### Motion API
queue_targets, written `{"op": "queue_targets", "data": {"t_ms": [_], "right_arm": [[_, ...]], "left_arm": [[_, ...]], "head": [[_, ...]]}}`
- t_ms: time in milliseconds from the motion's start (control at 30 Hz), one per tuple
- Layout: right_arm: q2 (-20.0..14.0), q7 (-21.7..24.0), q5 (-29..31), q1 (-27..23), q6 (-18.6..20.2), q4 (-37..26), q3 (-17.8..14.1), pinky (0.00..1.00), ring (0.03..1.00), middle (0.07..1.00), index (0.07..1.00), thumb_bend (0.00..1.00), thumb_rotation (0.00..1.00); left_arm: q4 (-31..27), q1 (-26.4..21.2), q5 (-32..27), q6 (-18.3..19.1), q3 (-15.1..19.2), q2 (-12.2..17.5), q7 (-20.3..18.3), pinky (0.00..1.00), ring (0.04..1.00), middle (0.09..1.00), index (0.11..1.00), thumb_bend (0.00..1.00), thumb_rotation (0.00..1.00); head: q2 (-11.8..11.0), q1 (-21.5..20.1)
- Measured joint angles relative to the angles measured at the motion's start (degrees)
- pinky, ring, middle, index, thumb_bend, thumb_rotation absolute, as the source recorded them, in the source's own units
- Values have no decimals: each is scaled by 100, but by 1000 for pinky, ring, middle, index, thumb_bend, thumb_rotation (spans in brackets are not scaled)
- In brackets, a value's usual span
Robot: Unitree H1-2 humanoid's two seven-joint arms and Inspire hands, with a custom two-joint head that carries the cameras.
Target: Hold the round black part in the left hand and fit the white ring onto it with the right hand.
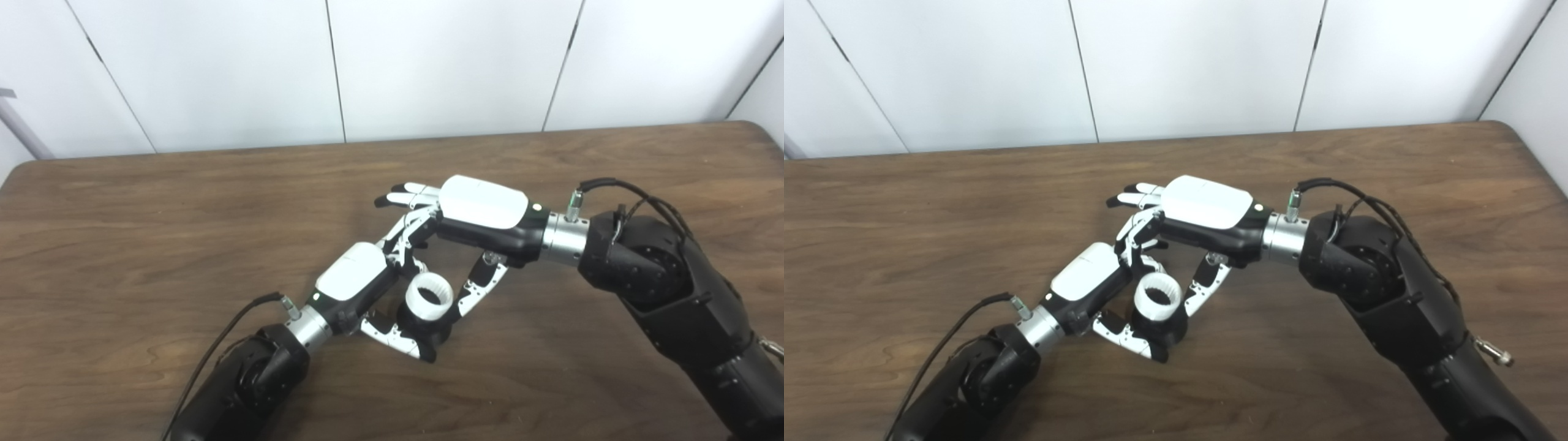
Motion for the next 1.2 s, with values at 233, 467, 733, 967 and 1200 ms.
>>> {"op": "queue_targets", "data": {"t_ms": [233,467,733,967,1200], "right_arm": [[3,-2,-51,0,-8,103,8,1000,970,743,479,524,136],[0,-2,-116,5,-92,123,30,1000,974,743,479,524,136],[0,-48,-116,49,-137,148,27,1000,974,742,480,525,136],[6,-85,-114,101,-136,154,28,1000,976,741,480,525,135],[32,-149,-114,101,-163,225,42,1000,976,746,480,525,135]], "left_arm": [[-14,7,-9,1,17,-8,-80,1000,912,727,481,523,64],[-87,25,5,56,34,-21,-160,1000,912,727,481,523,64],[-184,51,-8,128,60,-22,-322,1000,913,730,481,523,63],[-204,81,-11,131,92,-31,-359,1000,907,729,481,523,64],[-231,104,-5,137,103,-34,-376,1000,912,736,481,523,63]], "head": [[0,0],[18,35],[26,53],[26,62],[44,70]]}}
